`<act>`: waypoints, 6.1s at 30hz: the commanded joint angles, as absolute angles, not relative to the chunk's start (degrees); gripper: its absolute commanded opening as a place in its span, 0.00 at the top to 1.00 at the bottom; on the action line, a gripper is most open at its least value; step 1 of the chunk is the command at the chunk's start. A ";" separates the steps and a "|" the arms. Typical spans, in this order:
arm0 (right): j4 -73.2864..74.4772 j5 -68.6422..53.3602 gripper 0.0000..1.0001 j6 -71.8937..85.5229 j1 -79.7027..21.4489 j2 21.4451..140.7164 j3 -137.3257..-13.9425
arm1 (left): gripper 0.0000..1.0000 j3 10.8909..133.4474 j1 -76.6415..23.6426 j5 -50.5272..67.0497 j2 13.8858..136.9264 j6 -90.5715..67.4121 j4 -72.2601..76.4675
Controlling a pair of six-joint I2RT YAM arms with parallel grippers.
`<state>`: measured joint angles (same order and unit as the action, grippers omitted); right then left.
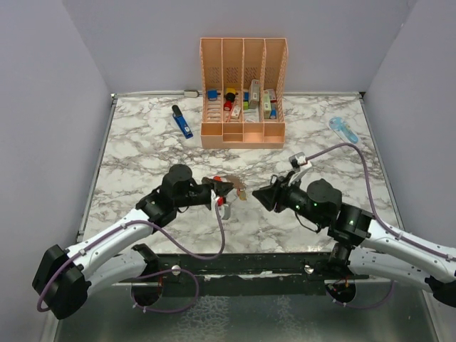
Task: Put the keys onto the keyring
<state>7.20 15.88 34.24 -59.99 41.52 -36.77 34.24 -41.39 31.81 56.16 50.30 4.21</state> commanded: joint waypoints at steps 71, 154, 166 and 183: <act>-17.26 6.99 0.82 24.45 -59.99 57.45 -31.12 | 1.00 19.84 -41.83 32.10 48.40 62.38 30.07; -28.17 11.09 0.91 25.46 -60.02 56.22 -24.53 | 1.00 21.79 -41.97 30.78 52.51 45.38 31.29; -8.53 15.35 0.26 15.02 -60.01 37.99 -24.04 | 1.00 21.49 -41.92 32.90 52.01 38.88 33.39; -35.08 10.62 0.03 -2.17 -60.02 47.53 -13.32 | 1.00 22.51 -41.92 45.16 48.10 28.73 33.48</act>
